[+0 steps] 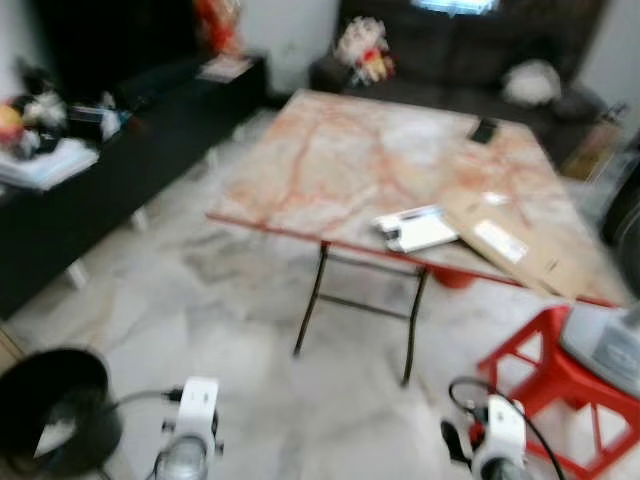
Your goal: Picking trash to rubbish bin
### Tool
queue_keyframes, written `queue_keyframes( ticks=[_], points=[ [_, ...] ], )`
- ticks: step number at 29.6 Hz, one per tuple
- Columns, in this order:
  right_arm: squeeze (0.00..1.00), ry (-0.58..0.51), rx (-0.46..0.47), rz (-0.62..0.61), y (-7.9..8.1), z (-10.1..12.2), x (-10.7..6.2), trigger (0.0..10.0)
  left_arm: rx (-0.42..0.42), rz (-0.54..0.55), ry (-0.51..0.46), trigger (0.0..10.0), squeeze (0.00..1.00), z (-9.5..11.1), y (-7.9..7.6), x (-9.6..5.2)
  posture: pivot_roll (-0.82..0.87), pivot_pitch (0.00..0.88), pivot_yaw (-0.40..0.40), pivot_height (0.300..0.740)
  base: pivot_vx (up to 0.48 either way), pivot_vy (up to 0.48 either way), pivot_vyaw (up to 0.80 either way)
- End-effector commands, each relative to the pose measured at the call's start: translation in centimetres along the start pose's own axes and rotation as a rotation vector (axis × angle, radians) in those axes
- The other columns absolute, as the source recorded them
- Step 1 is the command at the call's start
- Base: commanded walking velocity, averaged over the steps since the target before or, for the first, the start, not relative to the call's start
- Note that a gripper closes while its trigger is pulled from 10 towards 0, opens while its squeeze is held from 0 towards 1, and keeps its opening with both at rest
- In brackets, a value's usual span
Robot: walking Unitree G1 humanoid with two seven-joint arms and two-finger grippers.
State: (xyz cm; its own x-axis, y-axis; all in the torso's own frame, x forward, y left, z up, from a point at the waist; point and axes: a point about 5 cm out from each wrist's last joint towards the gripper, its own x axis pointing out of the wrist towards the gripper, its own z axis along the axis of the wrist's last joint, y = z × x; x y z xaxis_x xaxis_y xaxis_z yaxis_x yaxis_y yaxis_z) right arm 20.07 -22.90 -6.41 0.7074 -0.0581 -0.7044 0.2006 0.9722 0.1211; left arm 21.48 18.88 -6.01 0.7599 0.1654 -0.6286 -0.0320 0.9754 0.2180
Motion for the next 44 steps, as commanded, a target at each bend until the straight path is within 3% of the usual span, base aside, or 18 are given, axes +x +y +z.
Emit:
queue_keyframes(
  ticks=[1,37,44],
  points=[
    [0.00,-0.016,-0.009,-0.006,-0.2,0.5,0.1,10.0,0.004,0.002,-0.015,10.0,0.00,0.3,-0.1,0.1,-0.01,0.000,-0.070,0.740,0.000,0.000,0.77],
    [0.00,-0.059,-0.004,0.009,0.3,2.3,0.5,10.0,0.018,0.025,-0.029,10.0,0.00,0.7,-0.4,0.2,0.00,0.054,-0.101,0.740,0.000,0.000,0.77],
    [0.00,-0.064,0.025,0.009,0.4,2.3,0.6,10.0,0.036,0.029,-0.010,10.0,0.00,0.4,-0.5,0.1,-0.01,0.056,-0.101,0.740,0.223,0.000,0.00]
  ],
)
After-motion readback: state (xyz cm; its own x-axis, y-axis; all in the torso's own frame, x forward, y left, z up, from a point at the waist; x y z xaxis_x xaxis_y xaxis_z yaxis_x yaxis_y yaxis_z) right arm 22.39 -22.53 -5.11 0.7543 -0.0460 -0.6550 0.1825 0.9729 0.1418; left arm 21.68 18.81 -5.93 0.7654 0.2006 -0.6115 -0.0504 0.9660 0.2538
